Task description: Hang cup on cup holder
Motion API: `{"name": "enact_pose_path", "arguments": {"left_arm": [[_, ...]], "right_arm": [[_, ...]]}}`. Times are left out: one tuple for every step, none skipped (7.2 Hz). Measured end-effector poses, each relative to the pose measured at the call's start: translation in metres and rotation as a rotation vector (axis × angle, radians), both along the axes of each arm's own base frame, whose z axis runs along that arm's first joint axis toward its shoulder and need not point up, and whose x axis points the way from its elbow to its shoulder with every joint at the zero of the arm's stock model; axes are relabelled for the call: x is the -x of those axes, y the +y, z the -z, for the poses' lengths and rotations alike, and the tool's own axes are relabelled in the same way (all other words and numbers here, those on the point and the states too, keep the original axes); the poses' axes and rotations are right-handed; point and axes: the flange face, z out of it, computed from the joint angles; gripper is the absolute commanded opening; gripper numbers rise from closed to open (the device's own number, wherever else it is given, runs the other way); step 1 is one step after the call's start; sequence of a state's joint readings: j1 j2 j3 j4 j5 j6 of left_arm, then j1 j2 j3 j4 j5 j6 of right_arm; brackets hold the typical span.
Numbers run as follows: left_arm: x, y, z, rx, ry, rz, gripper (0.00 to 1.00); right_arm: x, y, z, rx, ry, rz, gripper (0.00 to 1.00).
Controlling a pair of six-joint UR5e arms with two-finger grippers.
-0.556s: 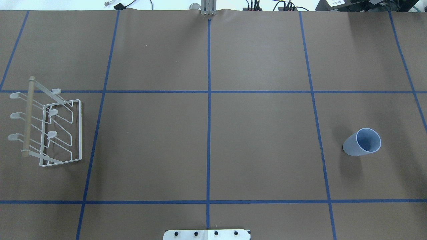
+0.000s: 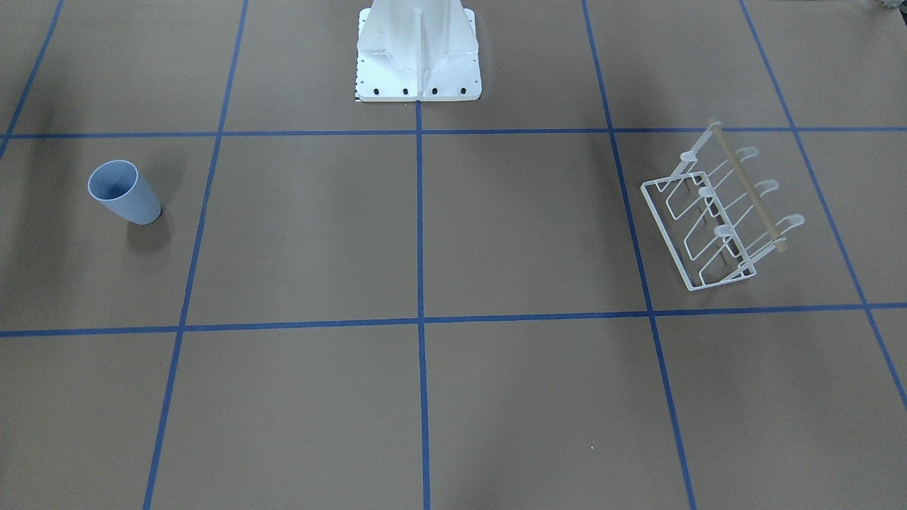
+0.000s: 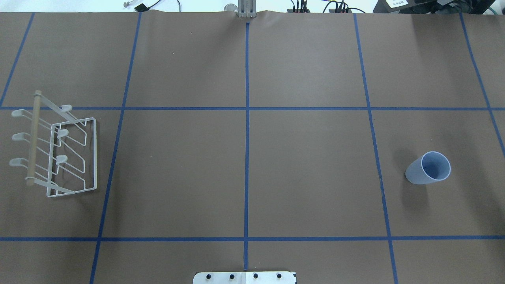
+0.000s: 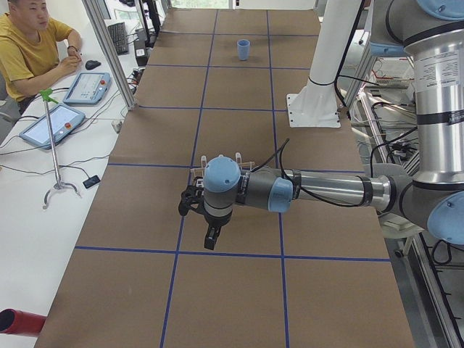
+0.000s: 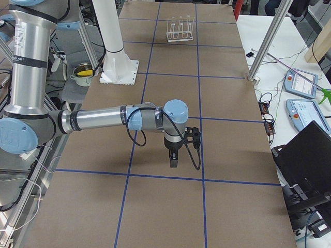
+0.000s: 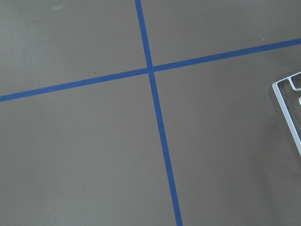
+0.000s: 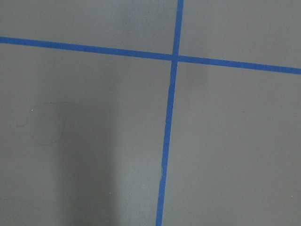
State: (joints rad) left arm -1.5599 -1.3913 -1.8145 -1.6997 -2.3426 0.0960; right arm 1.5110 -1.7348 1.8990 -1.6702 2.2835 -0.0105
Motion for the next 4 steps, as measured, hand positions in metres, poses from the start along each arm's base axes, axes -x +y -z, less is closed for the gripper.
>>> {"name": "enact_pose_path", "arguments": {"left_arm": [[0.0, -0.003, 0.004, -0.023, -0.001, 0.004, 0.98], [0.0, -0.009, 0.012, -0.052, -0.001, 0.006, 0.98], [0.001, -0.014, 0.018, -0.073, 0.0, 0.007, 0.98], [0.001, -0.016, 0.019, -0.079, 0.002, 0.008, 0.98]], "right_arm": [[0.001, -0.004, 0.007, -0.021, -0.007, 0.0, 1.0], [0.003, -0.012, 0.021, -0.071, -0.032, -0.001, 1.0], [0.006, -0.02, 0.033, -0.14, -0.064, 0.002, 1.0], [0.011, -0.027, 0.042, -0.222, -0.097, 0.012, 1.0]]}}
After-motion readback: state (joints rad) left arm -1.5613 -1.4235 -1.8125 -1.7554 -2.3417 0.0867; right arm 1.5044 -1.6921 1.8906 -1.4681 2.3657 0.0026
